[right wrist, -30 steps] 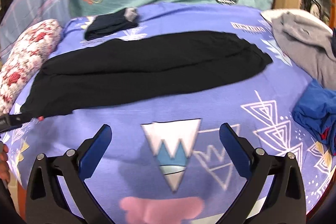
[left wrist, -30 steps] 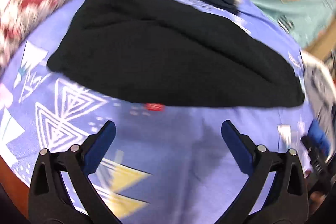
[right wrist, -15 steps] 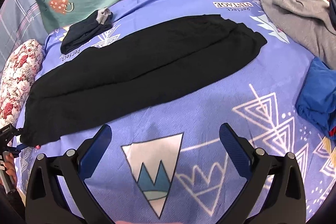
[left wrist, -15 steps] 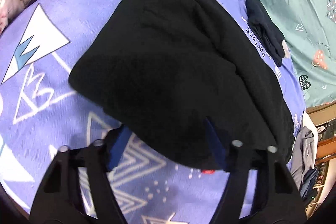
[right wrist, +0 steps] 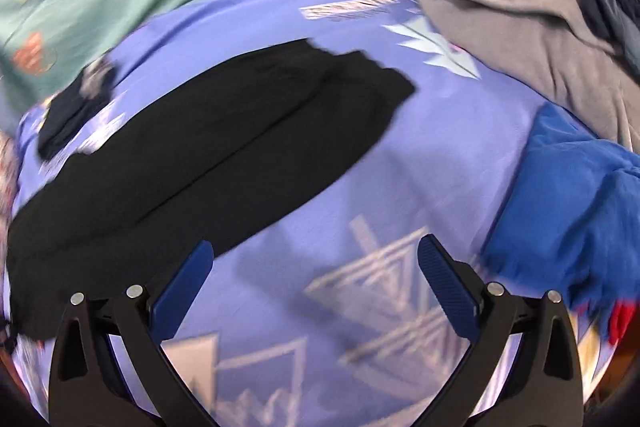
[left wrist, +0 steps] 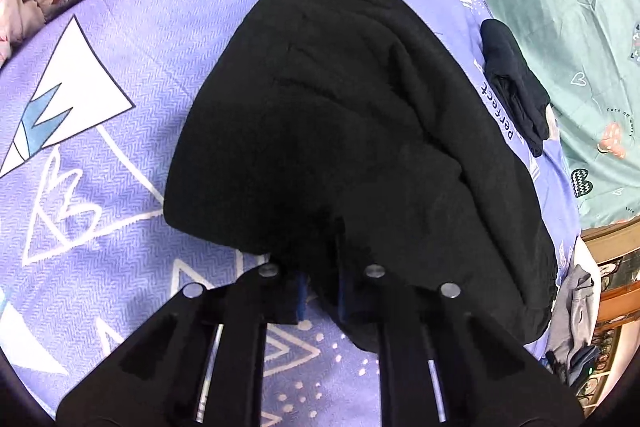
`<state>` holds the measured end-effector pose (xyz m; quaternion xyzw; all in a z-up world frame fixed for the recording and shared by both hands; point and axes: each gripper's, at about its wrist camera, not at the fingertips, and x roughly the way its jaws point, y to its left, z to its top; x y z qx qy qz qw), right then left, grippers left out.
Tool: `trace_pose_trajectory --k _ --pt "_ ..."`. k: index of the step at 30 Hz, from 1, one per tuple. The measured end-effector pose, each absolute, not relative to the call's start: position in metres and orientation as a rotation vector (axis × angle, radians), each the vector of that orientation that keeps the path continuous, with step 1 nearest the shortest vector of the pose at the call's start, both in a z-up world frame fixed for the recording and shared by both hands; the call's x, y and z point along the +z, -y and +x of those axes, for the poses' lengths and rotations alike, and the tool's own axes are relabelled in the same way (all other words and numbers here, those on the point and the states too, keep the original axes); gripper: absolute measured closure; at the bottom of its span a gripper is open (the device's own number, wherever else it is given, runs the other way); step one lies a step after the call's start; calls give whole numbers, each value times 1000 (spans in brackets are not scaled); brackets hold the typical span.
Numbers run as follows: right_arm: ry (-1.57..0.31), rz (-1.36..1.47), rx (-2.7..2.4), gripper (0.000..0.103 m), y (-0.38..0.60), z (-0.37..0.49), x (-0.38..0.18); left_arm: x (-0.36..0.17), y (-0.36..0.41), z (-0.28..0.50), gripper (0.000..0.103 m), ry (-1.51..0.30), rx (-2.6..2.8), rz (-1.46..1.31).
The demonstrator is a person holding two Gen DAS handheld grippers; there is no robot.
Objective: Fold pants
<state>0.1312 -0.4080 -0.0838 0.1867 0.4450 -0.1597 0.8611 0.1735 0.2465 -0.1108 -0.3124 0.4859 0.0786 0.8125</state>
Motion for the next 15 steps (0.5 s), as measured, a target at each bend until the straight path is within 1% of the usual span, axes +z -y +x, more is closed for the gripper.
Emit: trace_pose_trajectory --k 3,4,5,7,8,9,10,11,13,14,15 --pt "-975 405 -356 2 436 165 -99 -108 -246 173 92 -1032 166 -655" --pt "-1004 403 -365 6 442 176 -105 -109 -246 173 92 -1032 166 -657" --pt "-1030 417 -364 15 452 190 -114 -110 -246 175 93 -1036 168 -662" --pt "-1013 414 -373 22 460 205 -118 -111 -247 176 93 -1036 167 -665" --pt "-1000 402 -378 29 463 212 -117 -112 -248 175 93 -1038 168 -666" --pt "-990 393 -385 32 467 220 -116 -112 -248 176 94 -1039 168 -671" --pt "-976 411 -372 58 472 226 -115 -112 -248 177 94 -1039 168 -673" --pt "-977 461 -342 88 478 229 -115 -111 -248 180 95 -1038 168 -673" --pt "-966 567 -317 90 490 224 -108 -105 -248 181 95 -1026 168 -675" --pt "-945 563 -306 90 486 219 -98 -100 -247 181 95 -1013 166 -670" --pt "-881 543 -270 90 483 206 -76 -93 -246 181 95 -996 164 -660"
